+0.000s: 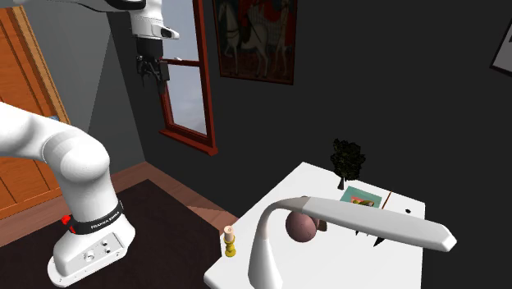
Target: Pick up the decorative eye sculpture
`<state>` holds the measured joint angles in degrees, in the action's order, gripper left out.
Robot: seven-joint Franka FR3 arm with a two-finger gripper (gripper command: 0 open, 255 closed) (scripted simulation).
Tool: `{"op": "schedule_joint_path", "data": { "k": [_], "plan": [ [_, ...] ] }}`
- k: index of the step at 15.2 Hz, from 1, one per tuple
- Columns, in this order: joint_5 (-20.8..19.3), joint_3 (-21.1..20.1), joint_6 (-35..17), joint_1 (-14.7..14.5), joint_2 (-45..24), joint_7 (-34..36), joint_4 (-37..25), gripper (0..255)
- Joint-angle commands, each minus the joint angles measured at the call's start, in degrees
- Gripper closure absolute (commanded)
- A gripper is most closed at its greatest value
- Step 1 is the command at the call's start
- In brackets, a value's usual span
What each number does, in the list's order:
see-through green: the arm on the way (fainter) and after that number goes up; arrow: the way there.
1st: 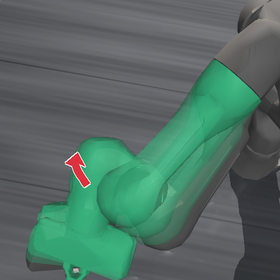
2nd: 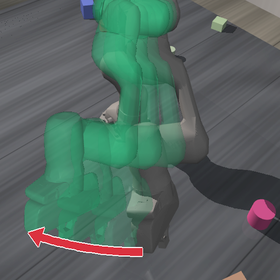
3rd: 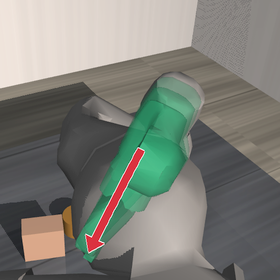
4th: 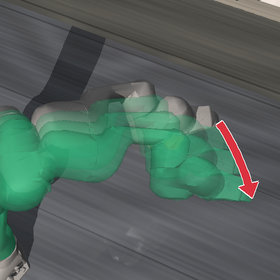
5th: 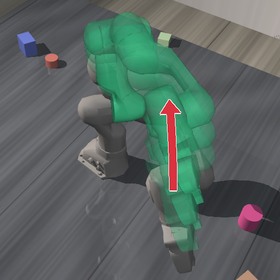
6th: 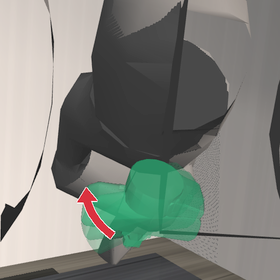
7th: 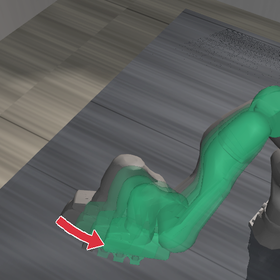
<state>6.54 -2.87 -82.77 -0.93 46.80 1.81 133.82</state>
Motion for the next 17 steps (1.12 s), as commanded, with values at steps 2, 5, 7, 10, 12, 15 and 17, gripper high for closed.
{"op": "schedule_joint_path", "data": {
  "k": [2, 5, 7, 10, 12, 15, 17],
  "plan": [
    [0.03, -0.47, -2.17, 0.57, -0.85, 1.17, 1.02, 0],
    [0.01, -1.83, -8.68, 2.31, -3.86, 4.71, 3.64, 0],
    [-0.12, -2.67, -13.00, 3.49, -6.24, 7.10, 5.01, 0],
    [-0.51, -3.87, -19.41, 5.36, -10.34, 10.74, 6.50, 0],
    [-0.95, -4.58, -23.60, 6.61, -13.39, 13.25, 7.12, 0],
    [-1.89, -5.54, -29.69, 8.61, -18.35, 17.15, 7.51, 0],
    [-2.76, -6.07, -33.58, 9.97, -21.88, 19.86, 7.42, 0]
  ]
}}
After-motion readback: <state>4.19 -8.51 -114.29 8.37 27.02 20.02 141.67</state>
